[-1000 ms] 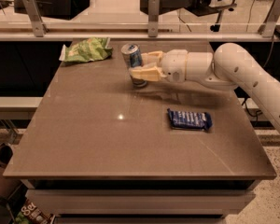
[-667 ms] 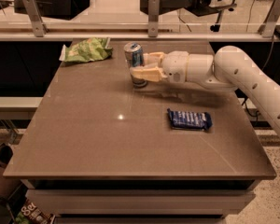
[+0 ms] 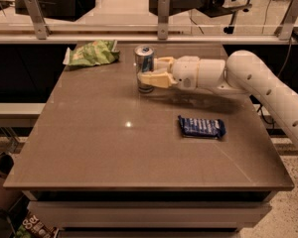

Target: Place redbull can upright

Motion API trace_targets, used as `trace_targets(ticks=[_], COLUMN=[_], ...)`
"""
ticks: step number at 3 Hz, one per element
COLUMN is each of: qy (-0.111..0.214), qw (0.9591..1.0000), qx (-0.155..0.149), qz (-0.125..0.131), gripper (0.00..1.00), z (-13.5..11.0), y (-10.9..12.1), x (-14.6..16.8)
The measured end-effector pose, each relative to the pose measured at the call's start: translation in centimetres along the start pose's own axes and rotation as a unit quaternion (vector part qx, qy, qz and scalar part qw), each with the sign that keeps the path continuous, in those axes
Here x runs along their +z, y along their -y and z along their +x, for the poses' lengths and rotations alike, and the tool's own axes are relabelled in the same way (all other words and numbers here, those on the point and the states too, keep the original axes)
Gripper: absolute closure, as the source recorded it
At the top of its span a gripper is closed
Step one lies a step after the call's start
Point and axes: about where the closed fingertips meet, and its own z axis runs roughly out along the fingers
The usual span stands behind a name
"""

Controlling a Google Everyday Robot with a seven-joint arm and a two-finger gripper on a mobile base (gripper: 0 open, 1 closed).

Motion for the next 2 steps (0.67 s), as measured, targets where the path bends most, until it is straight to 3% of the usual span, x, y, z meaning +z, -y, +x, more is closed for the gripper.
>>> trace_targets(ticks=[2], qy=[0.001], qw=[1.0], qx=[0.0], qz=[-0.005], gripper=[0.36], z=[-0.1], y=[-0.28], x=[0.5])
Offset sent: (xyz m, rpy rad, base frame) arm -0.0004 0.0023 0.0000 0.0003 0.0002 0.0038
